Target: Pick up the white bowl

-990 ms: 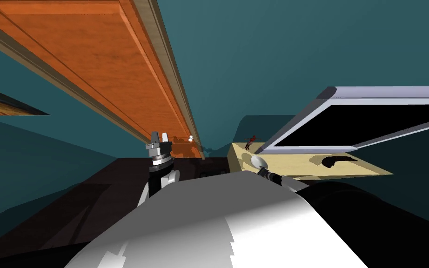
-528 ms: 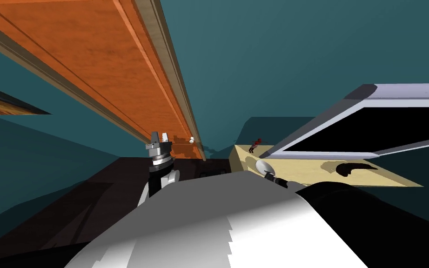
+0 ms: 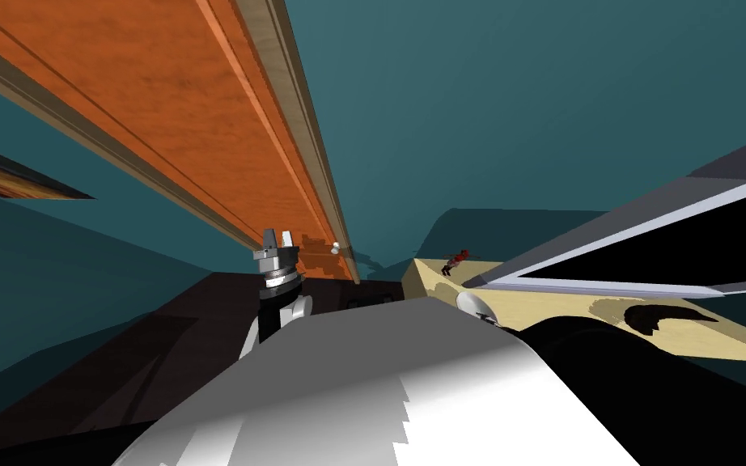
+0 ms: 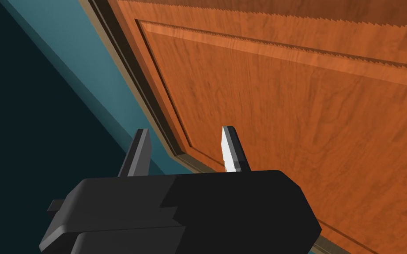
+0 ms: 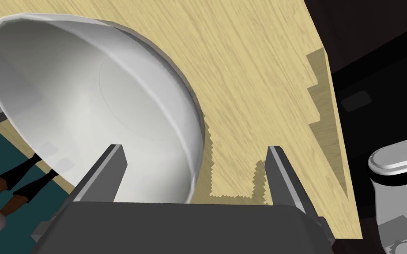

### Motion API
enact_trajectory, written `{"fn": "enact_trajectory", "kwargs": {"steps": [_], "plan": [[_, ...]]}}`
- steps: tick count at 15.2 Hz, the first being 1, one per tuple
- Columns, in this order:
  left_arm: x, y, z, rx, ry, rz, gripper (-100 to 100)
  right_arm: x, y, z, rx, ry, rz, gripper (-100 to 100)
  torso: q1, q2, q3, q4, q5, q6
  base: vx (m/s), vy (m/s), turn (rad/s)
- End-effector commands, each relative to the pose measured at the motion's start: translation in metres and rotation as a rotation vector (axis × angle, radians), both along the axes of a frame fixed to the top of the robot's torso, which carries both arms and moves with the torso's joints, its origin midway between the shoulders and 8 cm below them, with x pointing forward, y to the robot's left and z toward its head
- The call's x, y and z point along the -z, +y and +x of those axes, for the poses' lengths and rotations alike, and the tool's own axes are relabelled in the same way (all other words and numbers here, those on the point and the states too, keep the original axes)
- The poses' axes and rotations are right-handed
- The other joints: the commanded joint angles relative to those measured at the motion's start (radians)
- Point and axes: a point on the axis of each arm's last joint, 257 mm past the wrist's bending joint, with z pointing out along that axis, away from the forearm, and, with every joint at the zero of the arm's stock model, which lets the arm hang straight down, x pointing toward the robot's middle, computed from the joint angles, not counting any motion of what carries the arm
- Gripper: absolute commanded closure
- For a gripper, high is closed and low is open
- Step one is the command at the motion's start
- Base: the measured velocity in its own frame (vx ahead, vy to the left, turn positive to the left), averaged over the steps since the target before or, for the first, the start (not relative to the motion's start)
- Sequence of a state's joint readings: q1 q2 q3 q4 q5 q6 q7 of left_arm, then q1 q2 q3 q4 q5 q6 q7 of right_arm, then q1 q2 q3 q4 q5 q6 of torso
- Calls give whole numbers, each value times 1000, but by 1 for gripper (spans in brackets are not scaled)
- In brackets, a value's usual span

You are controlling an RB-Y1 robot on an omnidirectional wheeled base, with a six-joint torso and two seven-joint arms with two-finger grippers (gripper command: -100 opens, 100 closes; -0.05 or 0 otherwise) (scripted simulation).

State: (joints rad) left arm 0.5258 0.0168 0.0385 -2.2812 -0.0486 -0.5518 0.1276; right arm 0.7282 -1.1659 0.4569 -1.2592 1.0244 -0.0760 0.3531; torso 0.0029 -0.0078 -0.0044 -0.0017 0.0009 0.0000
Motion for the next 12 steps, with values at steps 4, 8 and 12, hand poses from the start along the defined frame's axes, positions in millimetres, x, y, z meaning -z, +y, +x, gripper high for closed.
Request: {"fn": "enact_trajectory", "kwargs": {"steps": [4, 8, 12], "plan": [[0, 0, 0, 0, 0, 0, 0, 15, 7, -7, 14, 0, -2, -100, -3, 8, 4, 2, -1, 0, 27, -35, 68], [0, 0, 0, 0, 0, 0, 0, 22, 10, -8, 21, -2, -1, 100, -4, 12, 7, 3, -1, 0, -20, -45, 45], [0, 0, 0, 0, 0, 0, 0, 22, 11, -8, 21, -1, 1, 100, -1, 11, 7, 3, 0, 0, -2, -2, -3]]}}
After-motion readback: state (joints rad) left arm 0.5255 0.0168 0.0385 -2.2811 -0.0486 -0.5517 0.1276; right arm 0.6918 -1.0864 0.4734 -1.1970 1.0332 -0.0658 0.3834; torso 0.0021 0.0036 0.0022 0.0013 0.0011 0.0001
